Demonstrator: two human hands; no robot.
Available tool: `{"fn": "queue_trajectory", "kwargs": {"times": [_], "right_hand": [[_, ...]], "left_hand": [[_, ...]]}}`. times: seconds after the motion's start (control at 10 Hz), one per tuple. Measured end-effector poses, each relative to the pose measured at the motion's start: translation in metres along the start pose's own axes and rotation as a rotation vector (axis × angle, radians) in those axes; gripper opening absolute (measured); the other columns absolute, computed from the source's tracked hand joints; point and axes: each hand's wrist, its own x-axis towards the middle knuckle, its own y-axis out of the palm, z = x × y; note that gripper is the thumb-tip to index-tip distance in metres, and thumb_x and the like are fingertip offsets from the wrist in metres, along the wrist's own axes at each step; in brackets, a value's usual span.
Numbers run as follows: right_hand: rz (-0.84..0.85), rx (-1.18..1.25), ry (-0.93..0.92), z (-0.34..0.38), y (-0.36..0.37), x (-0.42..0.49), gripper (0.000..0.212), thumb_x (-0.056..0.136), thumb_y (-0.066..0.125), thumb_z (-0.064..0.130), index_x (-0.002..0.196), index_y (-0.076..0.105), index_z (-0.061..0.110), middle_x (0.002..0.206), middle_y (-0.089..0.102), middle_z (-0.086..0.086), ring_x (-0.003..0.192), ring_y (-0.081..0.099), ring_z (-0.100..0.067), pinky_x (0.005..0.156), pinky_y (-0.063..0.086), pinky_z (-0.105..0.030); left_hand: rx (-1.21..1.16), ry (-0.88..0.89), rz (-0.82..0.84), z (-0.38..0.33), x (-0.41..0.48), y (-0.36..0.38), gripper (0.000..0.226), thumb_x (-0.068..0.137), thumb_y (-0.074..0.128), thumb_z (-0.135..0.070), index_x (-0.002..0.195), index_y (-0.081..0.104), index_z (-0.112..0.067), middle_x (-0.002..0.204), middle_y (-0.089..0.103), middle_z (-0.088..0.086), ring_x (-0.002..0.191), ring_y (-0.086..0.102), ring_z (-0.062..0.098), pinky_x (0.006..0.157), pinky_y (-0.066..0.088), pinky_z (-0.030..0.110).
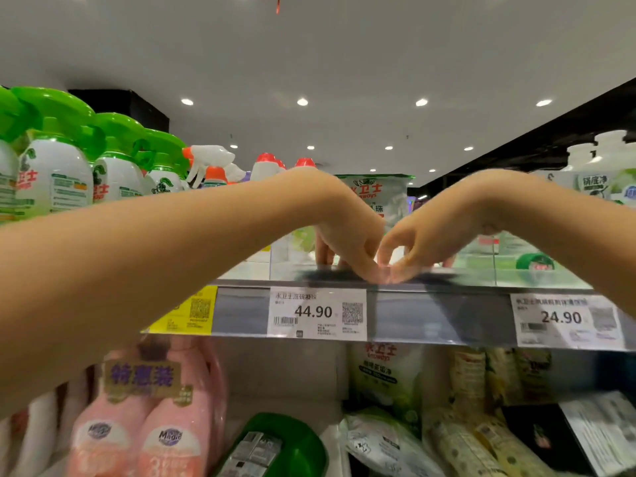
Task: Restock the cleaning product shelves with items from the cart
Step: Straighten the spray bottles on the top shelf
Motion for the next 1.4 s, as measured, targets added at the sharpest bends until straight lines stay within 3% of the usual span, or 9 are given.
{"fn": "queue_trajectory", "kwargs": {"times": [0.1, 0.3, 0.4, 0.7, 0.8, 1.0, 1.1, 1.3, 1.4], "right_hand": [[-0.171, -0.138, -0.06, 0.006, -0.001, -0.012, 0.027, 0.1, 0.047, 0.024, 0.118, 0.061, 0.011, 0.102, 0.063, -0.006, 0.088, 0.058, -0.02, 0.084, 0.049, -0.033], [-0.414, -0.353, 0.078, 0.0, -0.001, -0.024, 0.014, 0.096, 0.049, 0.013, 0.109, 0.055, 0.012, 0.081, 0.051, 0.0, 0.065, 0.048, -0.013, 0.054, 0.039, -0.024], [-0.742, -0.409, 0.165, -0.002, -0.008, -0.037, 0.009, 0.097, 0.044, 0.013, 0.101, 0.051, 0.017, 0.072, 0.042, 0.002, 0.057, 0.04, -0.013, 0.048, 0.026, -0.026], [-1.375, -0.415, 0.15, -0.01, -0.051, -0.053, 0.008, 0.096, 0.045, 0.011, 0.096, 0.053, 0.01, 0.081, 0.043, -0.004, 0.077, 0.035, -0.024, 0.083, 0.03, -0.041], [-1.386, -0.348, 0.189, -0.015, -0.071, -0.046, 0.008, 0.095, 0.048, 0.012, 0.1, 0.054, 0.012, 0.085, 0.048, -0.006, 0.081, 0.036, -0.025, 0.089, 0.031, -0.043], [-1.227, -0.206, 0.241, -0.027, -0.081, -0.016, 0.019, 0.093, 0.051, 0.009, 0.109, 0.057, 0.016, 0.094, 0.059, -0.006, 0.096, 0.048, -0.028, 0.1, 0.029, -0.046], [-1.159, -0.16, 0.239, -0.032, -0.071, -0.002, 0.011, 0.096, 0.048, 0.017, 0.105, 0.054, 0.019, 0.093, 0.058, -0.005, 0.092, 0.044, -0.027, 0.101, 0.028, -0.048], [-1.39, -0.277, 0.118, -0.026, -0.047, -0.002, 0.001, 0.097, 0.047, 0.015, 0.096, 0.047, 0.016, 0.092, 0.054, -0.008, 0.082, 0.037, -0.024, 0.088, 0.027, -0.04], [-1.503, -0.284, 0.143, -0.026, -0.047, -0.013, 0.019, 0.095, 0.05, 0.023, 0.11, 0.052, 0.011, 0.107, 0.055, -0.014, 0.1, 0.045, -0.031, 0.093, 0.025, -0.042]], "left_hand": [[0.196, 0.116, -0.183, 0.007, -0.007, 0.013, 0.019, 0.098, 0.049, -0.025, 0.093, 0.06, -0.009, 0.081, 0.055, 0.0, 0.074, 0.054, 0.018, 0.072, 0.047, 0.025], [0.448, -0.128, -0.561, 0.006, -0.023, 0.004, 0.017, 0.099, 0.041, -0.021, 0.104, 0.058, -0.02, 0.072, 0.039, -0.004, 0.065, 0.044, 0.016, 0.047, 0.024, 0.024], [0.415, -0.176, -0.754, 0.014, -0.034, -0.009, 0.018, 0.101, 0.04, -0.025, 0.108, 0.057, -0.022, 0.081, 0.051, -0.001, 0.066, 0.045, 0.023, 0.055, 0.031, 0.027], [0.277, -0.264, -1.317, 0.026, -0.061, -0.051, 0.02, 0.101, 0.041, -0.025, 0.103, 0.061, -0.023, 0.088, 0.059, 0.004, 0.078, 0.057, 0.033, 0.07, 0.043, 0.037], [0.259, -0.283, -1.387, 0.033, -0.055, -0.067, 0.022, 0.101, 0.042, -0.024, 0.107, 0.063, -0.023, 0.101, 0.063, 0.004, 0.09, 0.059, 0.035, 0.072, 0.042, 0.037], [0.189, -0.246, -1.525, 0.039, -0.031, -0.059, 0.041, 0.091, 0.058, -0.025, 0.13, 0.047, -0.023, 0.143, 0.038, 0.006, 0.132, 0.033, 0.029, 0.108, 0.029, 0.042], [-0.004, -0.259, -1.432, 0.04, -0.019, -0.031, 0.055, 0.088, 0.063, -0.032, 0.136, 0.038, -0.023, 0.147, 0.027, 0.007, 0.127, 0.036, 0.031, 0.105, 0.036, 0.041], [-0.784, -0.154, -1.239, 0.065, -0.026, -0.002, 0.054, 0.086, 0.068, -0.032, 0.132, 0.042, -0.021, 0.123, 0.043, -0.003, 0.107, 0.049, 0.015, 0.09, 0.043, 0.022], [-1.19, 0.006, -1.03, 0.083, -0.031, 0.002, 0.055, 0.087, 0.065, -0.044, 0.132, 0.046, -0.021, 0.126, 0.054, -0.003, 0.115, 0.054, 0.015, 0.101, 0.044, 0.039]]}}
